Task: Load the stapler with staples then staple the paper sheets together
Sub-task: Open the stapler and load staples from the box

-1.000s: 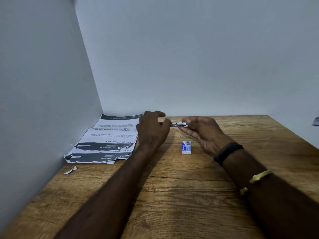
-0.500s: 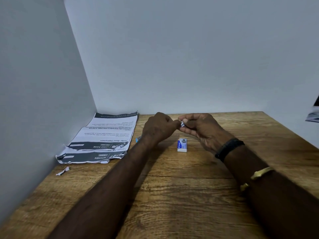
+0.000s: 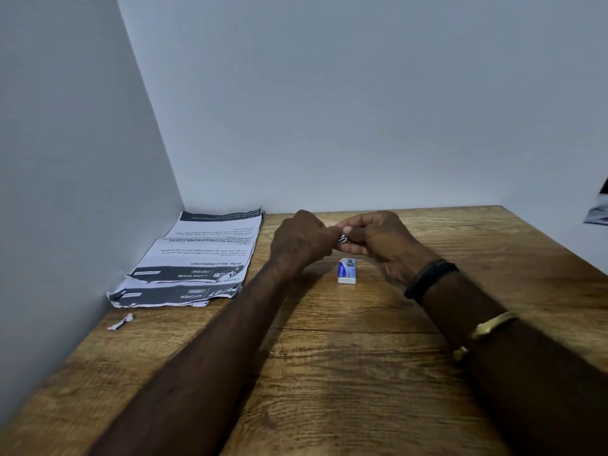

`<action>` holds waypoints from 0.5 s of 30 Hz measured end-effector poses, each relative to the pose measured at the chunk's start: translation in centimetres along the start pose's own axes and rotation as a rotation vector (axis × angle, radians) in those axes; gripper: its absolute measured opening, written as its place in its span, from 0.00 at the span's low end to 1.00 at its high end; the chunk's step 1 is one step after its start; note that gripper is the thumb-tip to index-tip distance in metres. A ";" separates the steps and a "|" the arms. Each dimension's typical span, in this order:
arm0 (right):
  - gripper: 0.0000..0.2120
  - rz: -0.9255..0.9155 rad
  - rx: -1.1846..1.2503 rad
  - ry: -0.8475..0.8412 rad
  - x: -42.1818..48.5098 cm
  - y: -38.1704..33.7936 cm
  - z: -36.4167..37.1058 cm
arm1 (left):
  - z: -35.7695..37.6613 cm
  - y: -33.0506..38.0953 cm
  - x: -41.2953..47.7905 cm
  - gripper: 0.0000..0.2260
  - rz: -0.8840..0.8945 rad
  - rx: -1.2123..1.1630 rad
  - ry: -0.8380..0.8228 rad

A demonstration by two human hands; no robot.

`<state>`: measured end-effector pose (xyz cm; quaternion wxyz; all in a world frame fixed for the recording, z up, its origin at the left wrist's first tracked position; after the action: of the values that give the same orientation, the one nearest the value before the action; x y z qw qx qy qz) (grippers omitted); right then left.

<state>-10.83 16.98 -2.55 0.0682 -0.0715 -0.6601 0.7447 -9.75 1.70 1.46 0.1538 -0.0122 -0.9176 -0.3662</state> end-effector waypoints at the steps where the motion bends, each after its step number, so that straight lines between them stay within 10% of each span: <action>1: 0.04 0.002 -0.006 0.007 0.0 0.1 -0.1 | 0.0 0.0 0.0 0.15 0.004 -0.005 0.004; 15: 0.05 0.050 0.052 0.121 0.5 0.1 -1.5 | -0.4 0.3 -1.1 0.10 0.314 -0.106 0.011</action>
<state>-10.98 18.55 -2.88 0.0913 -0.1312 -0.6332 0.7573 -8.53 1.78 1.62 0.2131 -0.1617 -0.8830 -0.3858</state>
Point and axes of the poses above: each hand's wrist, its own x-axis towards the middle knuckle, its own z-axis out of the palm, y = z × x, the point moved 8 cm from there along x, towards the middle knuckle, and after that the axes turned 10 degrees about y, right-handed, at the moved point
